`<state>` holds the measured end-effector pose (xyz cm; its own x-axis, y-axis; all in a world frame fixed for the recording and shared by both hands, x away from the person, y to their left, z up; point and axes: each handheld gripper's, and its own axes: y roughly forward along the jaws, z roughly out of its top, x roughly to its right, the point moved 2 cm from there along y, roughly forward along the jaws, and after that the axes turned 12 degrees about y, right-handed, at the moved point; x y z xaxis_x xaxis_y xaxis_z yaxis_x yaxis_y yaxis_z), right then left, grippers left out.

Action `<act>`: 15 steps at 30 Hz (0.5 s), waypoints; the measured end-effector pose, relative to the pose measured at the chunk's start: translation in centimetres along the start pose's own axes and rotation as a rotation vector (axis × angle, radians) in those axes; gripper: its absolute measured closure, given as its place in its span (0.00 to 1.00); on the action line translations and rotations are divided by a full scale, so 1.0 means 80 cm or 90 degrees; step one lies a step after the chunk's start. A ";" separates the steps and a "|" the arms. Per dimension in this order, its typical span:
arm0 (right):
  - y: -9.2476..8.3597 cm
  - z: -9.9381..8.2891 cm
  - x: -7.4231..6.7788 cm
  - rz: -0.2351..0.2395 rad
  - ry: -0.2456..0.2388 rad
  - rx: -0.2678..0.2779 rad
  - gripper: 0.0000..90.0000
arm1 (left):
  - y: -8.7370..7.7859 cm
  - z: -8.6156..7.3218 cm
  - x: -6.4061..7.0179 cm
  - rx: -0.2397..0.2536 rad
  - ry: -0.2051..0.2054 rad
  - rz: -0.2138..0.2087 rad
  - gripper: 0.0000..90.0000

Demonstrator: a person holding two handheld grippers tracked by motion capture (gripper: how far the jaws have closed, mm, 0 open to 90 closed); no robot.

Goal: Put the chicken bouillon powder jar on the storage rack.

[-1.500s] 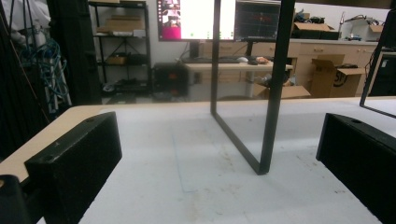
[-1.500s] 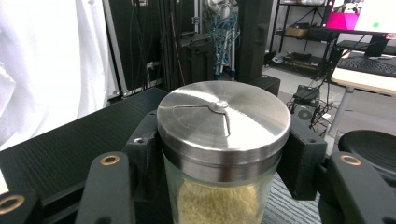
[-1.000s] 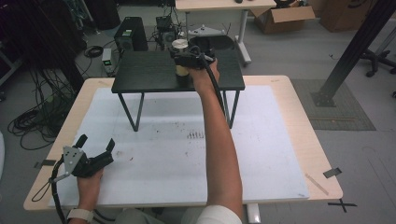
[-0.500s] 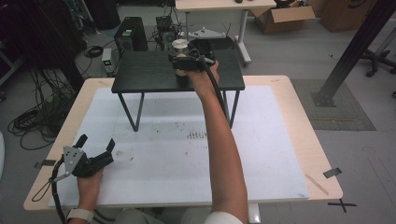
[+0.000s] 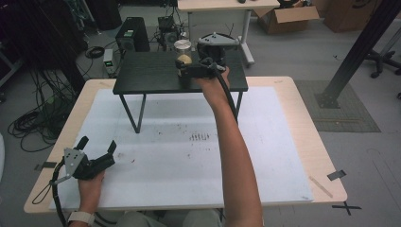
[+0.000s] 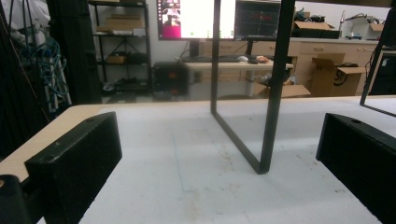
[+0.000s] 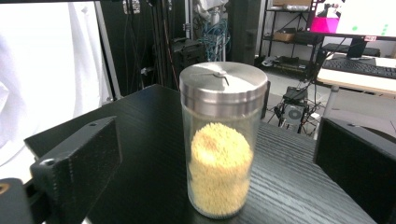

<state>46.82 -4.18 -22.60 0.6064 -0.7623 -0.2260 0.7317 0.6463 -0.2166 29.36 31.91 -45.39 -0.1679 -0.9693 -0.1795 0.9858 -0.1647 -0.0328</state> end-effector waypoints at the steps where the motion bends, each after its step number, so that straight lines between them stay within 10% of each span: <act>1: -0.003 -0.001 0.000 0.002 -0.001 0.001 0.01 | 0.000 0.000 0.000 0.000 0.000 0.000 0.01; 15: -0.051 -0.017 -0.005 0.027 -0.007 0.015 0.00 | 0.000 0.000 0.000 0.000 0.000 -0.001 0.01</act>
<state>43.17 -6.47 -22.95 0.6400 -0.7350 -0.2241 0.7125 0.6768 -0.1850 29.40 31.90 -45.39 -0.1690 -0.9692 -0.1790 0.9856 -0.1657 -0.0332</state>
